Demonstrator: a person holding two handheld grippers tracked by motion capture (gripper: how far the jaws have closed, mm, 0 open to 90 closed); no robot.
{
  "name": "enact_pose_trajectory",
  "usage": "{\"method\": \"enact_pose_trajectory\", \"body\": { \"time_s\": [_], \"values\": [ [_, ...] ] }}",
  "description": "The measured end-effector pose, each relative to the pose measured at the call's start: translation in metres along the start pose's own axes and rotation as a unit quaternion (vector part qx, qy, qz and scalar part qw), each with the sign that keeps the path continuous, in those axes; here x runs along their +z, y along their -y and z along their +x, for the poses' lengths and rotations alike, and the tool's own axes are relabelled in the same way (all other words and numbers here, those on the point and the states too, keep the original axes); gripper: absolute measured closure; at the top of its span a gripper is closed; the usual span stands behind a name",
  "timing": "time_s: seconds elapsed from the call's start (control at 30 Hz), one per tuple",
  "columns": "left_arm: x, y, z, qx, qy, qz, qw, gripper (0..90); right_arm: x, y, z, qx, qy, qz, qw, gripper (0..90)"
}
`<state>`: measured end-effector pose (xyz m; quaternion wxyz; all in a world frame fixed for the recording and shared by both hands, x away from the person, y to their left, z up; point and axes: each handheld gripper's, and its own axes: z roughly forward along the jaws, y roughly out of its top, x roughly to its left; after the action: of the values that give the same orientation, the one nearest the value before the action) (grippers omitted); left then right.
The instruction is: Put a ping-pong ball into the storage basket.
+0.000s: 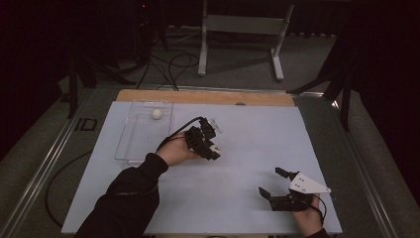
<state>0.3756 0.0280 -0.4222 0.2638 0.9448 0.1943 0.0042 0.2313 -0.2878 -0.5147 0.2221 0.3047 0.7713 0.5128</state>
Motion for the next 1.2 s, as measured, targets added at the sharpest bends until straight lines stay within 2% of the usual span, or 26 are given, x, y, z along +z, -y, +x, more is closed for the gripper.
{"method": "enact_pose_trajectory", "body": {
  "time_s": [0.57,1.2],
  "values": [
    [-0.032,0.004,0.005,-0.004,-0.014,-0.013,0.9998,52.5,0.000,0.000,0.000,-0.003,0.001,0.000,1.0000,8.8],
    [-0.063,0.016,0.015,-0.021,-0.031,-0.028,0.9989,52.5,0.000,0.000,0.000,-0.005,0.001,0.000,1.0000,8.8]
  ]
}}
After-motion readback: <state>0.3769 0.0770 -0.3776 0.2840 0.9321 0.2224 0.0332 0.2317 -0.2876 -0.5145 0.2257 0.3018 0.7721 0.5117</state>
